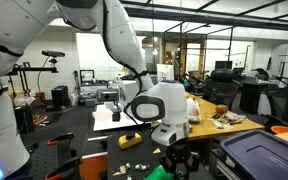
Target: Put one of the candies in the orange bowl
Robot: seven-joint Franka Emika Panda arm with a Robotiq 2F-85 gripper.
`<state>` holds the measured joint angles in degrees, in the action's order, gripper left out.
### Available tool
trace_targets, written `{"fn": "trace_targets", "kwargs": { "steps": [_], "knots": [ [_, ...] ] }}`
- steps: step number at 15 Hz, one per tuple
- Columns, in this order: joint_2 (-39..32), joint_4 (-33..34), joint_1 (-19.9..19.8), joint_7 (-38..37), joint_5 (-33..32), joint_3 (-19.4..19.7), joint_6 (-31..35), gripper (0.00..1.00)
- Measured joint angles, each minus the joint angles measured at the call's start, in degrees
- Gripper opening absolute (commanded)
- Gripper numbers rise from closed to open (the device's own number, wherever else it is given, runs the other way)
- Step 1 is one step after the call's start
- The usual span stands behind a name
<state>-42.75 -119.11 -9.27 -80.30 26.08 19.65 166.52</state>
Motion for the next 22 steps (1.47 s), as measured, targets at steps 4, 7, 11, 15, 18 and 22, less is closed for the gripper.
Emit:
{"fn": "trace_targets", "kwargs": {
  "steps": [4,7,11,15,18,22],
  "knots": [
    [-1.21,0.67,0.03,-2.38,-0.30,3.07,-0.02,0.14],
    [-2.83,1.84,0.05,-4.99,-0.84,5.24,-0.15,0.14],
    [-6.11,4.96,0.12,-9.40,-2.49,8.17,-1.13,0.14],
    [-9.37,8.86,0.13,-13.43,-4.17,9.90,-1.81,0.14],
    [-11.10,11.72,0.12,-15.81,-5.34,10.42,-2.04,0.14],
    [-12.84,14.45,0.53,-17.57,-6.28,11.05,-2.13,0.14]
  ]
}}
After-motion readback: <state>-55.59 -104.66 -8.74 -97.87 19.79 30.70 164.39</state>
